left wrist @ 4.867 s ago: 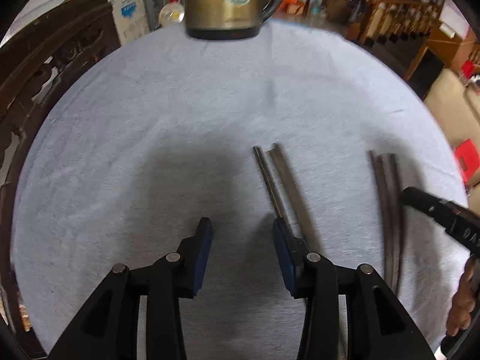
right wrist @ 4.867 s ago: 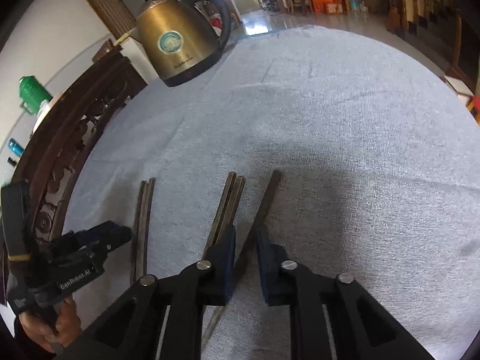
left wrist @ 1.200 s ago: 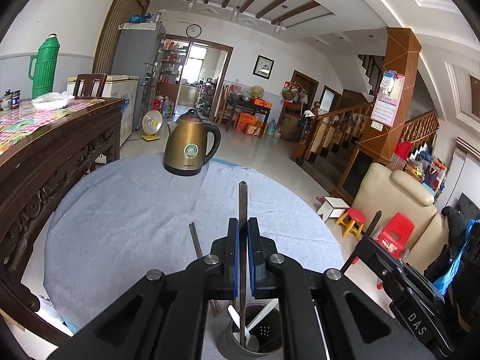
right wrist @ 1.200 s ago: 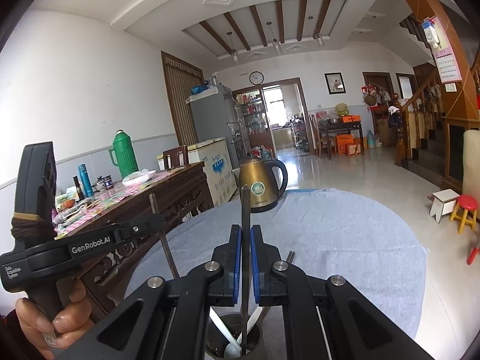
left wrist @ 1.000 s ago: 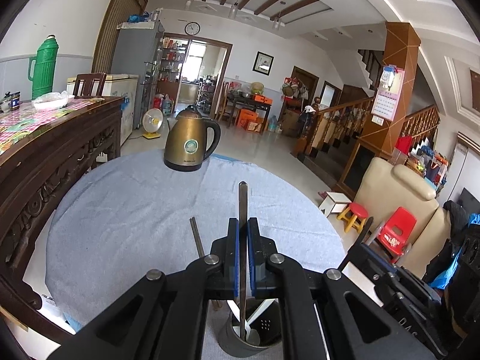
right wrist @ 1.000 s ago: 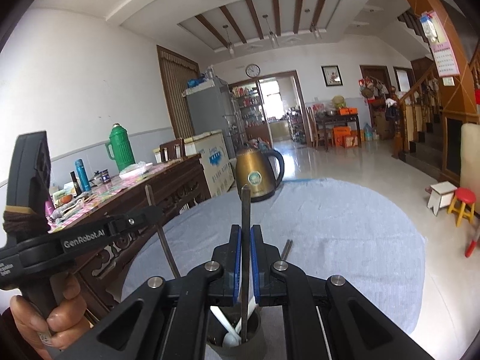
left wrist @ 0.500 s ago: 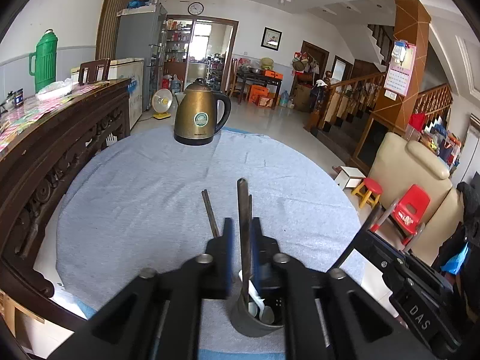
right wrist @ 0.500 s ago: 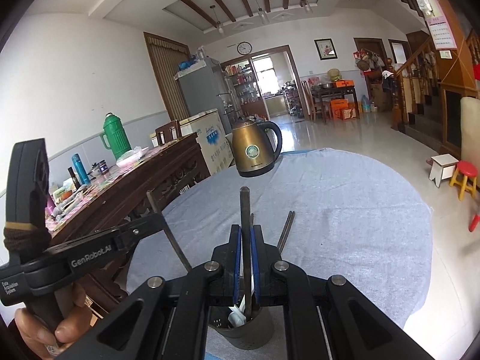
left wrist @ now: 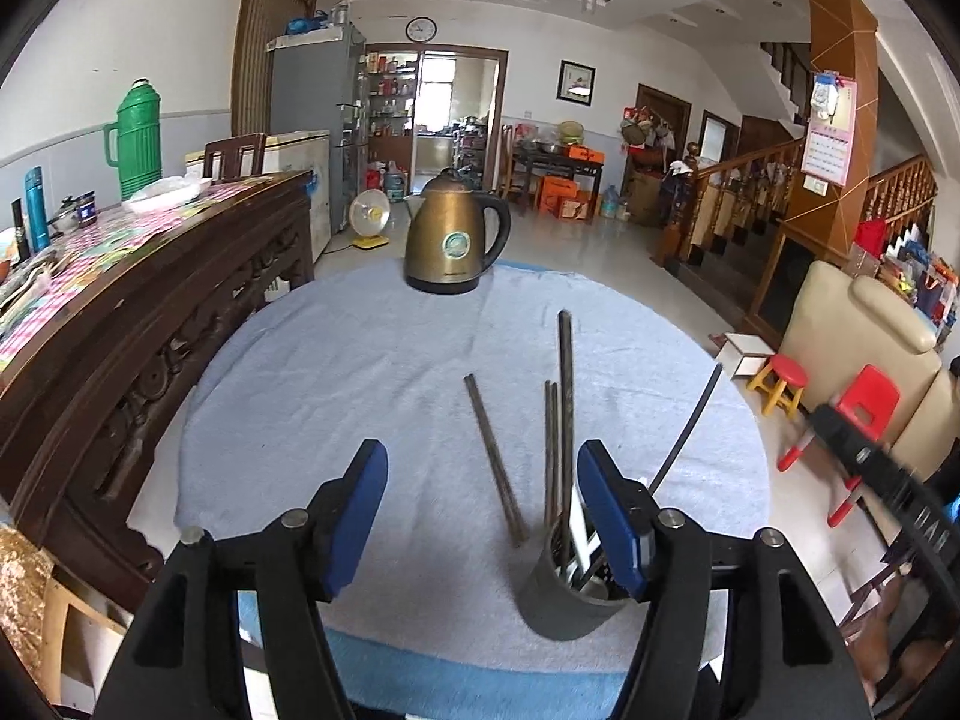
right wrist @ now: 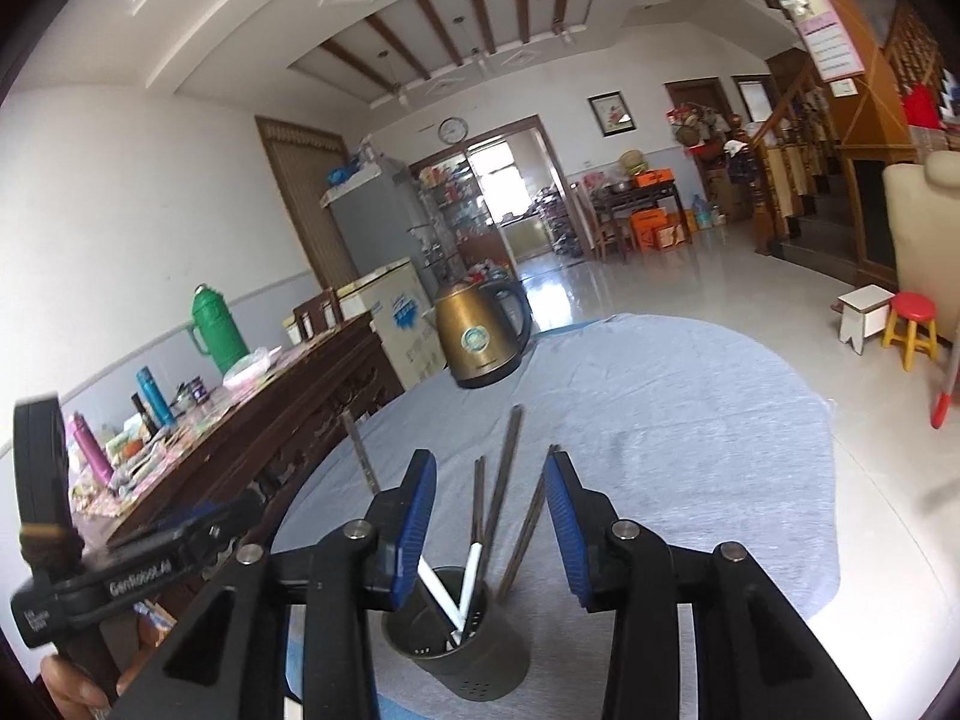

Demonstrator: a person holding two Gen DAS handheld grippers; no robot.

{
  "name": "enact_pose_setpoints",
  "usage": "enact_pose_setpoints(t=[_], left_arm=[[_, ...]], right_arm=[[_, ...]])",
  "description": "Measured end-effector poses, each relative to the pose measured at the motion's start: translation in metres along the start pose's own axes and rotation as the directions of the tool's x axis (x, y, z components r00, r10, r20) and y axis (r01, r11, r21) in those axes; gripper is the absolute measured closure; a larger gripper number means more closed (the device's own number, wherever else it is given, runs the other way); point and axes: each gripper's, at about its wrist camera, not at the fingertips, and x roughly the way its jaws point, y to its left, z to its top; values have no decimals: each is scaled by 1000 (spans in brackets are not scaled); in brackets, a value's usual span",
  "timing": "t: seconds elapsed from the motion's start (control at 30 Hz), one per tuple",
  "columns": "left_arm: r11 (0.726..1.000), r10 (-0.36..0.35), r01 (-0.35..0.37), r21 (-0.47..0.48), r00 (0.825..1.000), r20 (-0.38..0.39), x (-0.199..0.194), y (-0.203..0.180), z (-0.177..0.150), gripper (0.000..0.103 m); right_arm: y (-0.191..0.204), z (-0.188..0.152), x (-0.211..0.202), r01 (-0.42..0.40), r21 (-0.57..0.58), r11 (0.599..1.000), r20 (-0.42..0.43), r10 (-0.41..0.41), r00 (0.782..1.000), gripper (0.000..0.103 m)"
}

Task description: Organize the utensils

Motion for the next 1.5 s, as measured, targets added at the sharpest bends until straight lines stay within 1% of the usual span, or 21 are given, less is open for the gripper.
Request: enact_pose_setpoints(t=[0.13,0.23,0.27,0.3,0.33,0.37,0.5,0.6,0.7,0.83,1.0,1.17,1.5], left_arm=[[998,58,-58,17,998,-33,-6,-2,-11,34],[992,121,-119,43,992,-43,-14,-6,-18,33],[989,142,-140,57,989,-39,-18,-7,-20,31],[985,160,-158,67,986,-35,-21,-9,-22,29],[982,177,-174,78,984,-28,-25,-10,-23,24],[977,193,-191,90,981,-16,-29,-12,-23,23],[969,218,-219,116,976,25,-40,-14,-23,22],[962,238,-242,123,970,43,-45,-15,-23,22],[960,250,-253,121,967,44,-46,-13,-24,21],[959,256,-258,114,966,34,-45,-11,-26,21],[958,261,-262,120,965,28,-46,-12,-29,21],[956,264,-264,126,964,19,-44,-12,-33,21],[954,272,-269,132,962,-5,-37,-10,-37,21]], right_arm=[[-6,2,-13,9,13,1000,1,-9,1000,62],[-3,3,-21,23,-2,1000,-6,-23,1000,62],[-2,3,-23,25,-4,1000,-10,-25,1000,61],[-1,2,-26,28,-6,1000,-15,-29,999,57],[0,1,-29,32,-8,999,-20,-32,999,55],[1,0,-31,34,-13,999,-23,-35,999,52],[8,-4,-36,46,-41,998,-22,-47,999,51],[8,-7,-32,44,-38,998,-32,-45,998,51],[9,-12,-26,53,-35,998,-50,-54,997,51],[6,-20,-21,44,-15,999,-85,-45,995,51],[12,-32,-23,27,-25,999,-119,-30,992,51],[20,-41,-27,16,-55,998,-128,-23,991,51],[23,-46,-24,3,-55,999,-149,-11,989,51]])
